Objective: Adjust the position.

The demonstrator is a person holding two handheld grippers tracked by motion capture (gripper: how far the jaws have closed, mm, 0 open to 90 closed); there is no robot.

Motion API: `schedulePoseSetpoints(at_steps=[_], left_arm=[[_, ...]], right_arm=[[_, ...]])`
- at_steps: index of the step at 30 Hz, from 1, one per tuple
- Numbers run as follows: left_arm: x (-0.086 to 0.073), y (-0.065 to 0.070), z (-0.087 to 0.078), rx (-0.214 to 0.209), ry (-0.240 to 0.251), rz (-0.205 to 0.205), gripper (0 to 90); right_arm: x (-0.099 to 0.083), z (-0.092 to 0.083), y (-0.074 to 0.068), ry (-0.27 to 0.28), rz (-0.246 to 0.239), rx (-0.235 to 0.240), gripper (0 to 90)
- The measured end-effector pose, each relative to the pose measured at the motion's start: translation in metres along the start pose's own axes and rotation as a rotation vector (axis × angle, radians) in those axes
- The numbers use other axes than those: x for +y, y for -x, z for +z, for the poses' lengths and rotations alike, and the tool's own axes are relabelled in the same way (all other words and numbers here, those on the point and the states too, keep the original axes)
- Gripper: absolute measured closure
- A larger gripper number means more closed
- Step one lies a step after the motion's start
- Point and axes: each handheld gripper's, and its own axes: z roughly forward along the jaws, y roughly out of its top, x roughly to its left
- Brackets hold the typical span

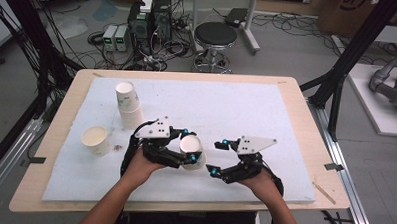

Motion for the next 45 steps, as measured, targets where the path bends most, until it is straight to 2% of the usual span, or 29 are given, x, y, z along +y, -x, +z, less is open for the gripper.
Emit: schedulePoseSetpoints(at_steps=[9, 22, 36, 40, 45], left_arm=[[0.000, 0.003, 0.006, -0.029, -0.009, 0.002, 35.1], [0.001, 0.004, 0.012, -0.061, -0.005, -0.005, 35.1], [0.000, 0.005, 0.020, -0.114, 0.002, -0.019, 35.3], [0.000, 0.006, 0.020, -0.115, 0.005, -0.025, 35.4], [0.000, 0.005, 0.019, -0.116, 0.005, -0.024, 35.4]], right_arm=[[0.002, 0.008, -0.004, -0.011, -0.015, 0.045, 21.2], [0.002, 0.015, -0.008, -0.016, -0.016, 0.069, 21.2], [0.003, 0.025, -0.010, -0.012, -0.005, 0.110, 21.5], [0.002, 0.027, -0.009, -0.009, -0.007, 0.131, 25.6], [0.001, 0.026, -0.007, -0.006, -0.008, 0.132, 27.8]])
